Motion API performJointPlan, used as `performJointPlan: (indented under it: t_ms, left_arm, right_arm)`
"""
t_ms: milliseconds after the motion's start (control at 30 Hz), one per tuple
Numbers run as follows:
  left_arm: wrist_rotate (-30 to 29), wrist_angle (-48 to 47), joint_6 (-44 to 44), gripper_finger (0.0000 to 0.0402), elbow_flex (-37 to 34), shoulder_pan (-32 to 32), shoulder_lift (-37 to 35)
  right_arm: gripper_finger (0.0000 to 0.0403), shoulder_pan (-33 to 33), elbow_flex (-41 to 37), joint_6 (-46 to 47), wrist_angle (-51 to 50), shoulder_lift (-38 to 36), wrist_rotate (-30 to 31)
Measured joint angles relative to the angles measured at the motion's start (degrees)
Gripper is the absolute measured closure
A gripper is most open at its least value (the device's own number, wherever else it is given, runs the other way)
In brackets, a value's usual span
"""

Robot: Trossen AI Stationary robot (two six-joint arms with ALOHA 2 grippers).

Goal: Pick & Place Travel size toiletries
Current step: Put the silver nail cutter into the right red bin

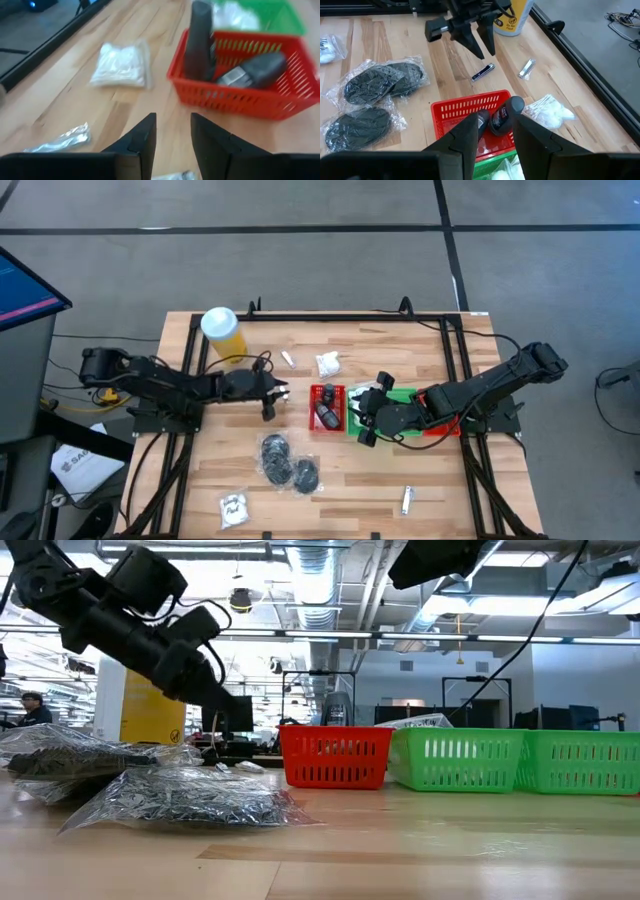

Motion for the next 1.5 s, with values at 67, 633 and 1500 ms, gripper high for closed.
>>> performJointPlan:
  t_ms: [67,633,1500]
  left_arm:
    - [0.0,-1.6,0.9,0.0289,0.0,1.0,0.0]
    - [3.5,-37.8,17.1,0.0289,17.0,6.2,0.1]
    - [6.0,-70.0,34.8,0.0286,43.1,5.7,23.9]
  right_arm:
    - [0.0290,0.0,0.0,0.0,0.0,0.0,0.0]
    - [0.0290,0.0,0.0,-0.5,0.0,0.0,0.0]
    - [0.0290,0.0,0.0,-0.5,-1.4,0.0,-0.1]
